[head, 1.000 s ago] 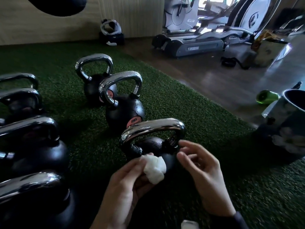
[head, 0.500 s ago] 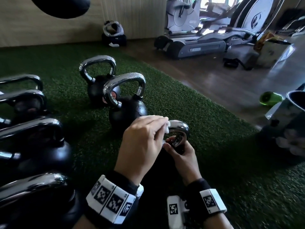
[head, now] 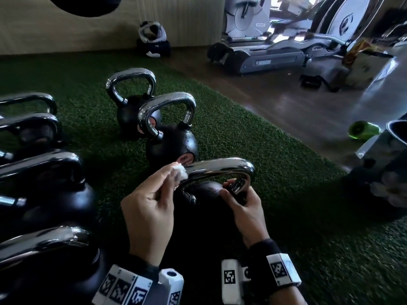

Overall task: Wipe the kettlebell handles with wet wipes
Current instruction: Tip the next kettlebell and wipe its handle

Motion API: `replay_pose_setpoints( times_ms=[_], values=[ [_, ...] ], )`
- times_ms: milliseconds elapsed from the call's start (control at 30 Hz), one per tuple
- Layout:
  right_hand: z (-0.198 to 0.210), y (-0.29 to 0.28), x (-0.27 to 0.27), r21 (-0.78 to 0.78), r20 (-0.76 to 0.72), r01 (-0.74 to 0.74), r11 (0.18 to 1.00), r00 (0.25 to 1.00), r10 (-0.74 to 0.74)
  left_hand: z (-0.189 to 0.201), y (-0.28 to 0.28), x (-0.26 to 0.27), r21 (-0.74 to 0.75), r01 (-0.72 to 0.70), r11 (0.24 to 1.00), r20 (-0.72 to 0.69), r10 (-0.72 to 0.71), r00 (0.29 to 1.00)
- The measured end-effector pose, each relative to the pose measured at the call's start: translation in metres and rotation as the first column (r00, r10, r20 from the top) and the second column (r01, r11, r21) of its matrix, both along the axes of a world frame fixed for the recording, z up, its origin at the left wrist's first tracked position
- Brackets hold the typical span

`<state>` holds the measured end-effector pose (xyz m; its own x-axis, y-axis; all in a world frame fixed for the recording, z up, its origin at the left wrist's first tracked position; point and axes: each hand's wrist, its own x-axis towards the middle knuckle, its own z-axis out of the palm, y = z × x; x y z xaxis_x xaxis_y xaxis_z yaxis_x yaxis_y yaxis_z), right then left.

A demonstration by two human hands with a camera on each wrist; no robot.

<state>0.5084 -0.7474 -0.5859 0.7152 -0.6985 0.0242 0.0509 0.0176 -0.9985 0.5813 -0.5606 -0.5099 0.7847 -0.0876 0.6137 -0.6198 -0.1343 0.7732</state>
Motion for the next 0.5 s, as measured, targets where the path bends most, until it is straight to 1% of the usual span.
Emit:
replay_pose_setpoints(
  times_ms=[67, 100, 200, 233, 267, 333, 367, 400, 433, 500],
  values=[
    [0.0, 0.0, 0.0, 0.003, -0.005, 0.006, 1.0, 1.0, -0.006, -0.014, 0.002, -0.002, -0.14, -0.025, 0.99, -0.167, 0.001, 0.986],
    [0.0, 0.0, -0.001, 0.007, -0.005, 0.007, 1.0, 1.0, -0.007, -0.018, 0.002, -0.005, -0.181, -0.037, 0.983, -0.208, -0.001, 0.978],
    [0.003, 0.0, -0.002, 0.008, -0.01, 0.002, 1.0, 1.0, -0.002, -0.025, -0.001, -0.015, -0.262, -0.068, 0.963, -0.225, 0.007, 0.974],
    [0.004, 0.0, -0.002, 0.003, -0.014, 0.003, 1.0, 1.0, -0.003, -0.03, -0.003, -0.015, -0.304, -0.077, 0.95, -0.254, -0.003, 0.967],
    [0.004, 0.0, -0.003, -0.002, -0.019, 0.005, 1.0, 1.0, -0.005, -0.037, -0.005, -0.015, -0.355, -0.093, 0.93, -0.308, -0.023, 0.951],
    [0.006, 0.002, -0.003, -0.001, -0.018, 0.006, 1.0, 1.0, -0.006, -0.05, -0.009, -0.015, -0.453, -0.14, 0.88, -0.454, -0.092, 0.886],
    [0.007, 0.003, -0.003, 0.005, -0.013, 0.006, 1.0, 1.0, -0.006, -0.054, -0.011, -0.017, -0.462, -0.162, 0.872, -0.502, -0.107, 0.858],
    [0.008, 0.003, -0.004, 0.007, -0.01, 0.008, 1.0, 1.0, -0.008, -0.057, -0.01, -0.02, -0.443, -0.165, 0.881, -0.524, -0.105, 0.845],
    [0.009, 0.004, -0.003, 0.004, -0.013, 0.012, 1.0, 1.0, -0.012, -0.057, -0.01, -0.024, -0.427, -0.148, 0.892, -0.533, -0.116, 0.838],
    [0.011, 0.004, -0.004, -0.005, -0.031, 0.018, 1.0, 0.999, -0.018, -0.058, -0.01, -0.032, -0.454, -0.085, 0.887, -0.531, -0.192, 0.825]
  ],
)
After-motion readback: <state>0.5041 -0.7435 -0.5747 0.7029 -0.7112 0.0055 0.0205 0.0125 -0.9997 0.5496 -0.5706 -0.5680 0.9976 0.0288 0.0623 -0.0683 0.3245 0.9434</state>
